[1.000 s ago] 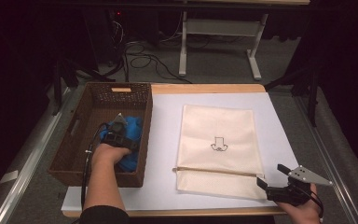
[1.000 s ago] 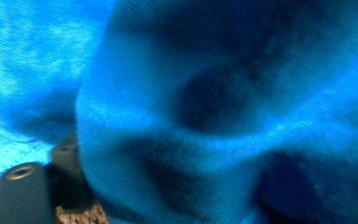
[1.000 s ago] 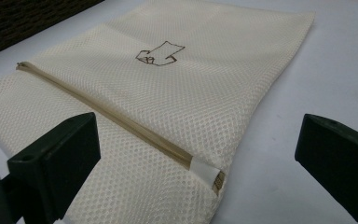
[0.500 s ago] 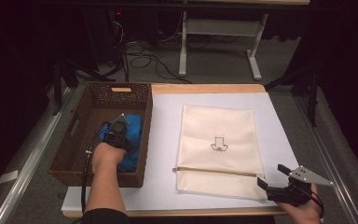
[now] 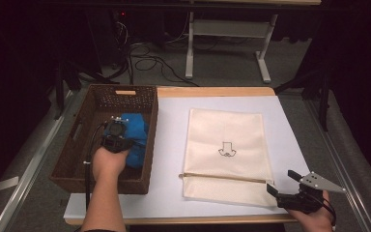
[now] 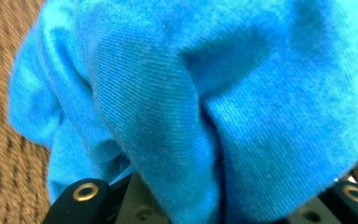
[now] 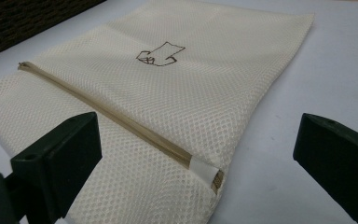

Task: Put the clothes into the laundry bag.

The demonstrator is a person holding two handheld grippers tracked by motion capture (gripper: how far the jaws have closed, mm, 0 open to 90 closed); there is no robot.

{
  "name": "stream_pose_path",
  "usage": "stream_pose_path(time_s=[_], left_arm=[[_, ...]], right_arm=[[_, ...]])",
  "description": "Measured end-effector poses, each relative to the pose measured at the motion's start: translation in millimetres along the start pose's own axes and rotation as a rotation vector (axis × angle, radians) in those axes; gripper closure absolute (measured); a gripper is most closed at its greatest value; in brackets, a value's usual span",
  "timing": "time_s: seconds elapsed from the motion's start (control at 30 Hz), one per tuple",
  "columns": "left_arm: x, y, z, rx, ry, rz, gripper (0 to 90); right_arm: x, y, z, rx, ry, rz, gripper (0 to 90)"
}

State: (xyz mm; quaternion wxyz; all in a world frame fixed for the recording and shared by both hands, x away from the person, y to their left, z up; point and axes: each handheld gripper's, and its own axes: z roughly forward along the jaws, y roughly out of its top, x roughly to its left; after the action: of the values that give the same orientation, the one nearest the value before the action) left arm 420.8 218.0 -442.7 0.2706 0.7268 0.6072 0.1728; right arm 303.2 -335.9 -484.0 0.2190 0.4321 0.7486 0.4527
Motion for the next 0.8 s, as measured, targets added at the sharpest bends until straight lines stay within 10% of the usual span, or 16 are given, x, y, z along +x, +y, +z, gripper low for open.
stream_pose_path(time_s=[0.4, 0.8], left_arm=[[-4.4, -5.7, -25.0, -0.245, 0.031, 0.043, 78.7], [-6.4, -12.1, -36.5, -0.367, 0.048, 0.074, 78.6]], right_arm=[[0.8, -0.7, 0.7, 0.004, 0.0, -0.006, 1.4], [1.5, -1.4, 0.8, 0.003, 0.006, -0.002, 1.4]])
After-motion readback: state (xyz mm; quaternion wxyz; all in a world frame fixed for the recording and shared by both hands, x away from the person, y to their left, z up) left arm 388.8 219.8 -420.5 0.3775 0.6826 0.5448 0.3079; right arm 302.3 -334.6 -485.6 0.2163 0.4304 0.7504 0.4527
